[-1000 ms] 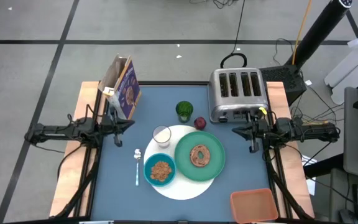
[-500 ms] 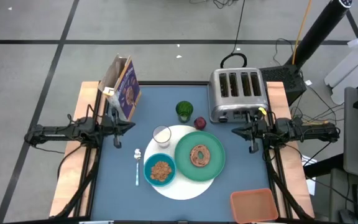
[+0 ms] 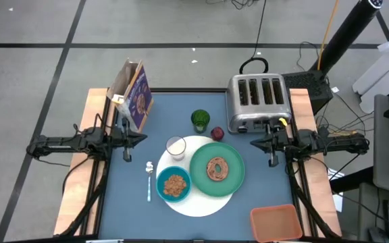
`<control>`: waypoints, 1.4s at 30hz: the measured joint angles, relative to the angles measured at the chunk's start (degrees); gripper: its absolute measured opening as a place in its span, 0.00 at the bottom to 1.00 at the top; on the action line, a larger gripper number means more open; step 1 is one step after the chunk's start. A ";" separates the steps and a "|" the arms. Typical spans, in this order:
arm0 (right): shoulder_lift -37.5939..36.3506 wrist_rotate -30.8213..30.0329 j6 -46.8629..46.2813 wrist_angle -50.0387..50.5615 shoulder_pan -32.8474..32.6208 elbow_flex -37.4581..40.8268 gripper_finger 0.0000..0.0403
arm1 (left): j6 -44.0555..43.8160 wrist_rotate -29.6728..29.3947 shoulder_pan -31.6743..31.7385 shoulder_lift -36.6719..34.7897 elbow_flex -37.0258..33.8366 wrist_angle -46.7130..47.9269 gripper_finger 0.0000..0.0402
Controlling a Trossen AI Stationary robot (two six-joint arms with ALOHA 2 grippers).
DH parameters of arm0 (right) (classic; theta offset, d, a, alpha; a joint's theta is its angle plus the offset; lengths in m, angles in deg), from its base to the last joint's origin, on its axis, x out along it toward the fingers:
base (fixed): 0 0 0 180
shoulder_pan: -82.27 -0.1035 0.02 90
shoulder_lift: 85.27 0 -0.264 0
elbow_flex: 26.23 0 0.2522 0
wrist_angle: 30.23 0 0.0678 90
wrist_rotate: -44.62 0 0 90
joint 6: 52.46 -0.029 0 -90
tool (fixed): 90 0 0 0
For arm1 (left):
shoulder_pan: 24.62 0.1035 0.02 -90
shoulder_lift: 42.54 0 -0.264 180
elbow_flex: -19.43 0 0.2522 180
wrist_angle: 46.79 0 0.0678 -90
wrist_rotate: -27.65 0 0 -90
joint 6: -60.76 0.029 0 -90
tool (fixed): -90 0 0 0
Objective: Arrange a breakfast setting
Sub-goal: Return to home position
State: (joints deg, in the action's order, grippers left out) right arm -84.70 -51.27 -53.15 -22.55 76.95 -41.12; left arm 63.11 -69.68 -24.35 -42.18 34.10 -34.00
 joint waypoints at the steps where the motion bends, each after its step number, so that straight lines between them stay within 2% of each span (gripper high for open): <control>1: 0.06 -0.04 0.26 0.29 0.00 0.02 0.00 | 0.00 0.00 0.00 0.00 0.00 0.00 0.04; 17: 0.18 -0.08 9.03 3.78 -0.01 0.17 0.00 | 0.37 -0.07 0.03 0.00 0.00 0.09 0.04; 42: 0.18 -0.04 8.93 3.95 0.00 0.26 0.00 | -0.07 -0.24 0.03 0.00 -0.28 -1.99 0.04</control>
State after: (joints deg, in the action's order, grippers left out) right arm -84.52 -51.31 -44.23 -18.60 76.95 -40.85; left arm 63.04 -69.92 -24.32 -42.18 33.81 -35.99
